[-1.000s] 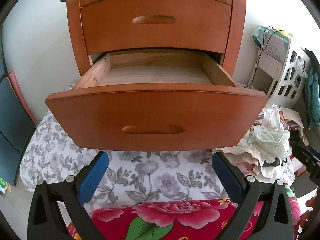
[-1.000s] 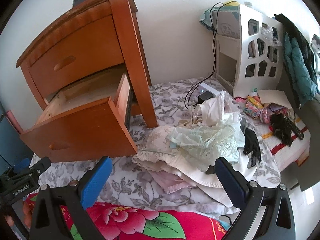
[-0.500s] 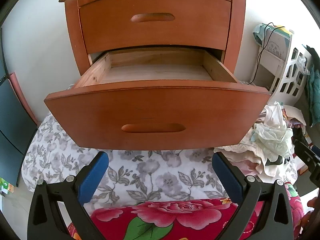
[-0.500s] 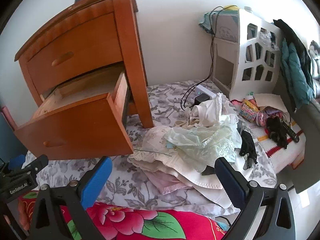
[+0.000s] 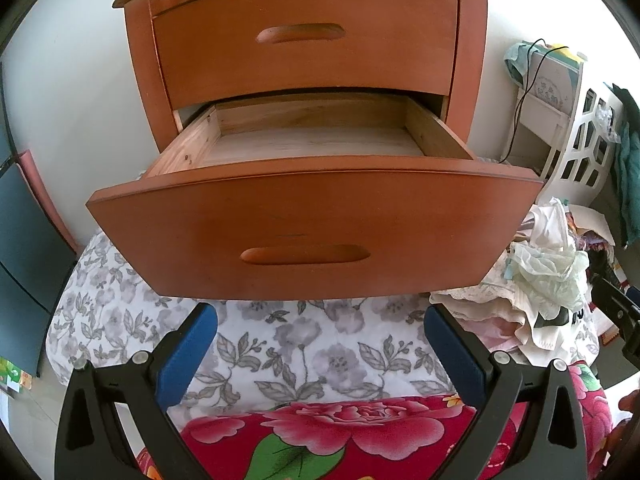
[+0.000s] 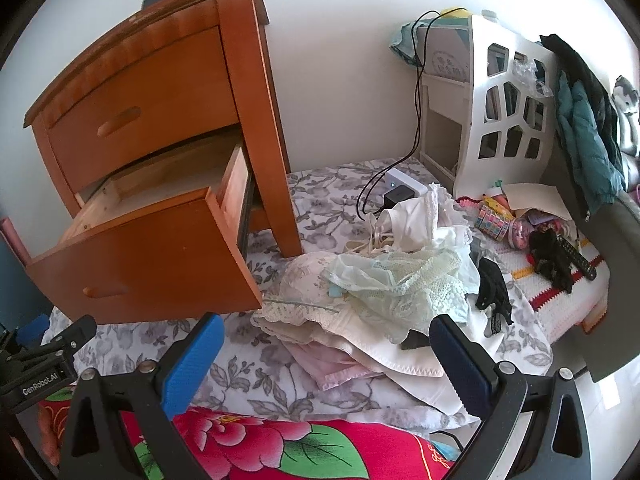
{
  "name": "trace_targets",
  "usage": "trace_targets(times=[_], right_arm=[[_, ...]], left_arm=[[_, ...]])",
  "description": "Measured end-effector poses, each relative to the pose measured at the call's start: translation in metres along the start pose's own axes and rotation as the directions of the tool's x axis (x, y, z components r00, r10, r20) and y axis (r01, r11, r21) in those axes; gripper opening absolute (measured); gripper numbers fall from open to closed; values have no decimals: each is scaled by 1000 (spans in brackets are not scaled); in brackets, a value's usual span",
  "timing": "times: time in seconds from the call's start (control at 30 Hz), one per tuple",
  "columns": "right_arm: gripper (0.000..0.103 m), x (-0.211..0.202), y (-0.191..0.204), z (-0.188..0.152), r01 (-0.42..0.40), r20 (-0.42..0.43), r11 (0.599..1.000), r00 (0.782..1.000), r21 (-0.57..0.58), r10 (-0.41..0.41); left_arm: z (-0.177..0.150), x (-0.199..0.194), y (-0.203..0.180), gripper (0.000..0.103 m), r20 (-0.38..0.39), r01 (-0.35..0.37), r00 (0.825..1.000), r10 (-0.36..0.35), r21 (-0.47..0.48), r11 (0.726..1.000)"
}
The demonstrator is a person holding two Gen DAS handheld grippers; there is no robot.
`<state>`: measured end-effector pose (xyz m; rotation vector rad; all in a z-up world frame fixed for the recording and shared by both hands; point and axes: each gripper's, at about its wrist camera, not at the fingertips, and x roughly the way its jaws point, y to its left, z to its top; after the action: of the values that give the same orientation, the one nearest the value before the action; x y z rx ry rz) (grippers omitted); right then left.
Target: Take underwear out of drawer
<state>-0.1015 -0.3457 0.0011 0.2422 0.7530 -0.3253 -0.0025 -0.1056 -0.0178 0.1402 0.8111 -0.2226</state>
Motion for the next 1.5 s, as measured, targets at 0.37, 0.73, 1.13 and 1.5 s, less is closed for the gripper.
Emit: trace_targets(times=[0.37, 0.73, 1.13, 1.5], right_arm=[[103, 2, 0, -1, 2, -9, 1000, 1000, 2, -2], [103, 2, 0, -1, 4, -11, 1000, 1000, 1, -4], [103, 2, 0, -1, 4, -11, 1000, 1000, 1, -4], [103, 3, 0, -1, 4, -12, 1000, 1000, 0, -4]], left_arm=[[0, 1, 1, 103, -2, -1, 1000, 1, 1, 1000], [-1, 2, 3, 103, -5, 4, 1000, -4, -5, 1000], [0, 2, 3, 103, -6, 5, 1000, -5, -5, 1000], [-2, 0, 2, 103, 5, -4, 1000, 4, -16, 1000]])
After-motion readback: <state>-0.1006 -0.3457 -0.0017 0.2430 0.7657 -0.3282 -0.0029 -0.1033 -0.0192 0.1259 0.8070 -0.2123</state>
